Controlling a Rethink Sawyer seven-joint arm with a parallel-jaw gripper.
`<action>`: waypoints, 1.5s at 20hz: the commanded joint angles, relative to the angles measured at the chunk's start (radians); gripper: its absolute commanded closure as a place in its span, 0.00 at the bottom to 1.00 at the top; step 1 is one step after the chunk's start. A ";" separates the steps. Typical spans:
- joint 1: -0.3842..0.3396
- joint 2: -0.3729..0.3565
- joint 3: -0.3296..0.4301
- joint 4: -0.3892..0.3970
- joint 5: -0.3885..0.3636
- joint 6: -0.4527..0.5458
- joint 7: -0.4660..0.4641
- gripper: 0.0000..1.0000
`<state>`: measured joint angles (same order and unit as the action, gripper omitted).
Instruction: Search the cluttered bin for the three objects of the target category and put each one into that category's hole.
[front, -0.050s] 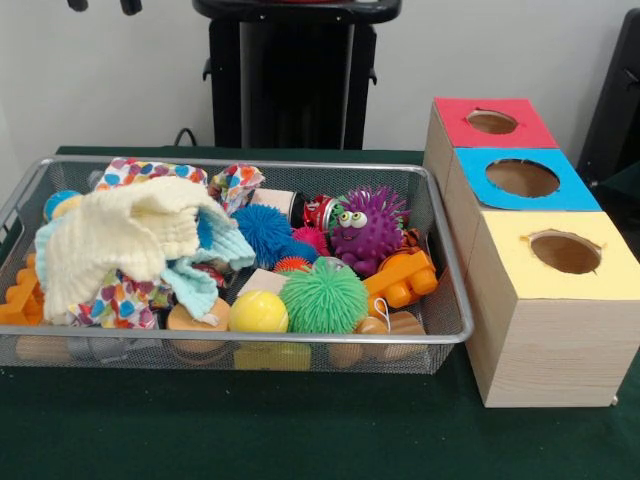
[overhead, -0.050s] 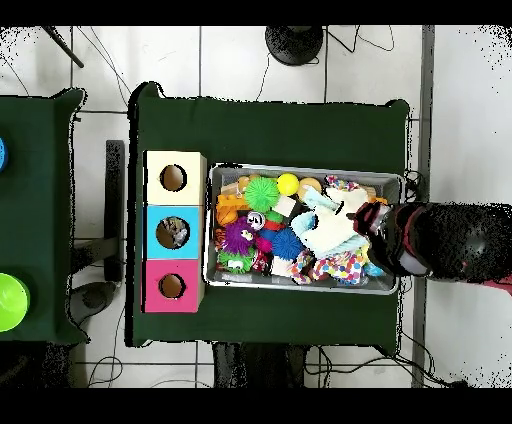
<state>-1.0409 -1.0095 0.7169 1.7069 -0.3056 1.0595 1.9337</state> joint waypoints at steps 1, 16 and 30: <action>-0.007 -0.006 0.041 0.028 -0.040 0.040 -0.247 0.00; 0.086 -0.063 0.136 0.309 -0.236 -0.344 -0.198 0.00; 0.207 -0.023 0.165 0.365 -0.369 -0.398 -0.290 0.00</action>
<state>-0.8378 -1.0800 0.8010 1.9942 -0.5560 0.6937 1.9337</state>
